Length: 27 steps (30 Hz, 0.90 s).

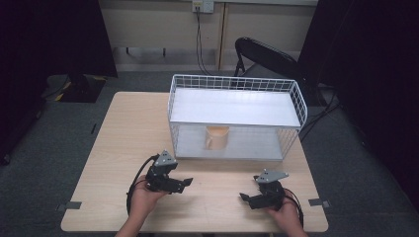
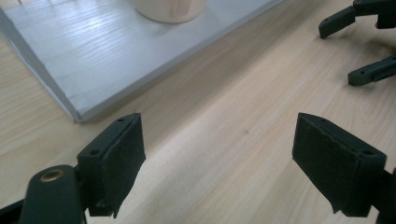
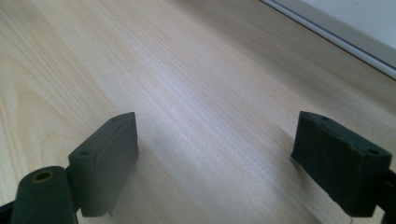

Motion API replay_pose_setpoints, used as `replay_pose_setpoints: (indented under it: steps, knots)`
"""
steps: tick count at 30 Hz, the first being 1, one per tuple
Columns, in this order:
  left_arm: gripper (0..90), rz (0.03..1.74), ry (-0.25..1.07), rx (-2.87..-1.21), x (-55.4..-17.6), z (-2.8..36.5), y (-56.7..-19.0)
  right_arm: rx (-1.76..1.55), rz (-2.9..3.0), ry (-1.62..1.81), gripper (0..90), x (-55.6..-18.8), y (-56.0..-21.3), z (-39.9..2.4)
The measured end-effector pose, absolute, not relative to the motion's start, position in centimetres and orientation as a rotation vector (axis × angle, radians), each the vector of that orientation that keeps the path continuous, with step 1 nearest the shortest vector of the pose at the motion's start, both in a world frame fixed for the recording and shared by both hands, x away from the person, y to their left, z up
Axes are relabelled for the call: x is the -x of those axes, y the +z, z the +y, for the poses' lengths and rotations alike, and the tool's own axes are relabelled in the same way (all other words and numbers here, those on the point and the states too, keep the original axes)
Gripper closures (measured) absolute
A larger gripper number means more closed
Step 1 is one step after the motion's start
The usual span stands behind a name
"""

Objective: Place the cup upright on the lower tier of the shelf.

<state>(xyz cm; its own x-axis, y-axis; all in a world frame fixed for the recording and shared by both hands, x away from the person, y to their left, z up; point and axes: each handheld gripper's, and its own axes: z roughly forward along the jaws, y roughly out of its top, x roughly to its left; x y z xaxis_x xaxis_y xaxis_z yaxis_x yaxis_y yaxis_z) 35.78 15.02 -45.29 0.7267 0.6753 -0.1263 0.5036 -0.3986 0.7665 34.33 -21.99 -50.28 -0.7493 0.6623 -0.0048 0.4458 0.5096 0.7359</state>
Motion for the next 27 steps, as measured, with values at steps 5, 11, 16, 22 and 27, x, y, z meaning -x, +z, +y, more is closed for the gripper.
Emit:
replay_pose_setpoints:
  steps: [5,11,16,22,27]
  knots:
    - [16.4,0.897,0.265,-2.088,-35.6,16.0,-45.6,-0.932,2.469,1.081,13.6,-34.3,-50.3,-22.0]
    - [16.4,0.916,0.266,-2.097,-35.4,17.0,-46.1,-0.932,2.469,1.081,13.6,-34.3,-50.3,-22.0]
    - [16.5,0.922,0.277,-2.106,-35.3,17.7,-46.6,-0.932,2.469,1.081,13.6,-34.3,-50.3,-22.0]
    - [16.4,0.929,0.280,-2.112,-35.2,18.5,-46.9,-0.932,2.469,1.081,13.6,-34.3,-50.3,-22.0]
    - [16.2,0.934,0.277,-2.128,-35.0,19.3,-47.2,-0.932,2.469,1.081,13.6,-34.3,-50.3,-22.0]
